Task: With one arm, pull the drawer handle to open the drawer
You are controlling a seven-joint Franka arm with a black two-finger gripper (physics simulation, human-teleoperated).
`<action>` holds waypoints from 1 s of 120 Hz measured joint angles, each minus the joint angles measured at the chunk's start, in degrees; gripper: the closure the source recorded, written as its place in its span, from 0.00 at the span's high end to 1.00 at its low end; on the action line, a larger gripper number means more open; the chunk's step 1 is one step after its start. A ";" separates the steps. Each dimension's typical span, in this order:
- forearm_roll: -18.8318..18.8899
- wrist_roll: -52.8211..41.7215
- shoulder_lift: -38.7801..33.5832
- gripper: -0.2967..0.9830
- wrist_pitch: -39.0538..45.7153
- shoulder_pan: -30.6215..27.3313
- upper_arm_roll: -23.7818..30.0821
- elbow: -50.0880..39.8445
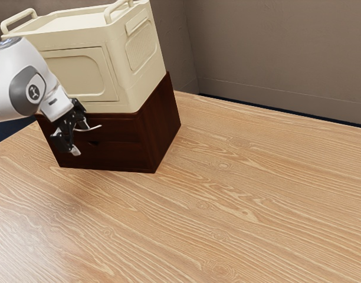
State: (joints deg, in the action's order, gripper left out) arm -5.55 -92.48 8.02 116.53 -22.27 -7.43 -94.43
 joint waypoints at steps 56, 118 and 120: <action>-0.62 0.00 -4.38 0.77 -1.59 -0.05 -0.14 -5.19; -0.61 0.34 -11.59 0.76 -1.69 -0.51 -0.26 -13.66; -0.61 0.35 -11.87 0.76 -1.67 -0.53 -0.24 -13.91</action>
State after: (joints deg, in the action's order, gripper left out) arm -6.17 -92.13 -3.85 114.86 -22.80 -7.67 -108.34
